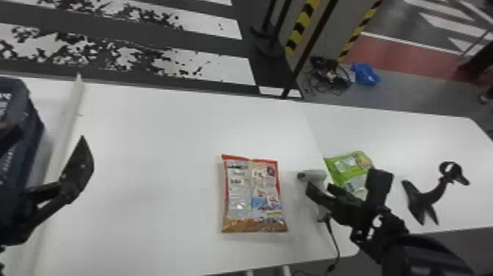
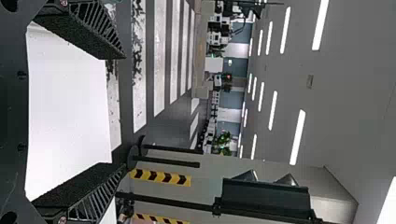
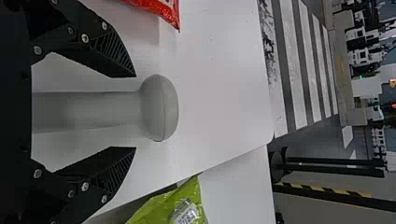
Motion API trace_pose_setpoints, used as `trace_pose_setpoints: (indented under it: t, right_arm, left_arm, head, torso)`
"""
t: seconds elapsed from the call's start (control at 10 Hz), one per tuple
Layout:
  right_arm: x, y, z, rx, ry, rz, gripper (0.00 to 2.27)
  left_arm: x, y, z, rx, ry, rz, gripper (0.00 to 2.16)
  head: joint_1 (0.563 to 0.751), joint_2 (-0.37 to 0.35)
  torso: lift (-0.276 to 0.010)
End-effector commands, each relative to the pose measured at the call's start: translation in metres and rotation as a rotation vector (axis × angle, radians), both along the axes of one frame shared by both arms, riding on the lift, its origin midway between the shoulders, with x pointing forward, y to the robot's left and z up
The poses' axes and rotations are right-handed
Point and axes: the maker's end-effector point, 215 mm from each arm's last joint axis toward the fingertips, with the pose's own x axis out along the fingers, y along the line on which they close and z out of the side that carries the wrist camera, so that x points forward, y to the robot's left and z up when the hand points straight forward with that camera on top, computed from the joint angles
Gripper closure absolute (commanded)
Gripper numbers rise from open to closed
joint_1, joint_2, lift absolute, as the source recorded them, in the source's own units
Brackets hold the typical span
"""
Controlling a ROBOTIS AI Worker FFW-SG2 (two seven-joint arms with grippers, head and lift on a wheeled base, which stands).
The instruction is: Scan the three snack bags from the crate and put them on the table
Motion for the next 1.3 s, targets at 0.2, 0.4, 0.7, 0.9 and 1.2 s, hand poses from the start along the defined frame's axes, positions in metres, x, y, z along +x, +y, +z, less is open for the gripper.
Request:
trace_pose_setpoints:
  t: [0.2,0.4,0.7,0.9,1.2]
  right_arm:
    - [-0.028,0.044,0.069,0.145,0.070,0.135,0.08]
    - [-0.046,0.083,0.067,0.301,0.198,0.219,0.09]
    - [-0.048,0.110,0.043,0.459,0.330,0.300,0.09]
    - [-0.044,0.116,0.029,0.546,0.359,0.309,0.09]
    - [-0.031,0.122,0.015,0.580,0.322,0.346,0.09]
  left_arm:
    - [0.005,0.000,-0.006,0.009,0.015,-0.003,0.05]
    - [0.005,0.000,-0.006,0.010,0.015,-0.003,0.05]
    - [0.005,0.001,-0.007,0.017,0.015,-0.007,0.05]
    - [0.005,0.002,-0.009,0.021,0.018,-0.009,0.05]
    - [0.007,-0.002,-0.009,0.032,0.016,-0.015,0.05]
  head:
    - [0.695,-0.350]
    - [0.695,-0.340]
    - [0.695,-0.279]
    - [0.695,-0.262]
    - [0.695,-0.248]
  torso:
    - [-0.094]
    - [-0.094]
    - [-0.094]
    - [-0.094]
    - [-0.094]
